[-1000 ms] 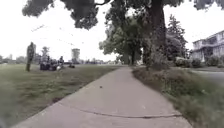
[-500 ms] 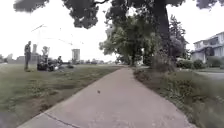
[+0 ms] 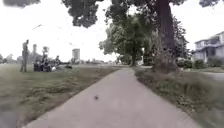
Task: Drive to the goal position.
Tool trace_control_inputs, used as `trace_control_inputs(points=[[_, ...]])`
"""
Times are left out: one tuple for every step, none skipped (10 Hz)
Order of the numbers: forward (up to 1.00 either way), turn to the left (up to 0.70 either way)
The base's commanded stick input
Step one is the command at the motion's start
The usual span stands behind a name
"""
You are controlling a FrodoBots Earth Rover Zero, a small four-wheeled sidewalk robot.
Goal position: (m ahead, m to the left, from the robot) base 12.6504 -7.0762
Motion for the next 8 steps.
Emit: trace_control_inputs(points=[[0.7, 0.0], [0.7, 0.0], [0.7, 0.0], [0.7, 0.0], [0.7, -0.35], [0.7, -0.35], [0.7, -0.35], [0.7, -0.35]])
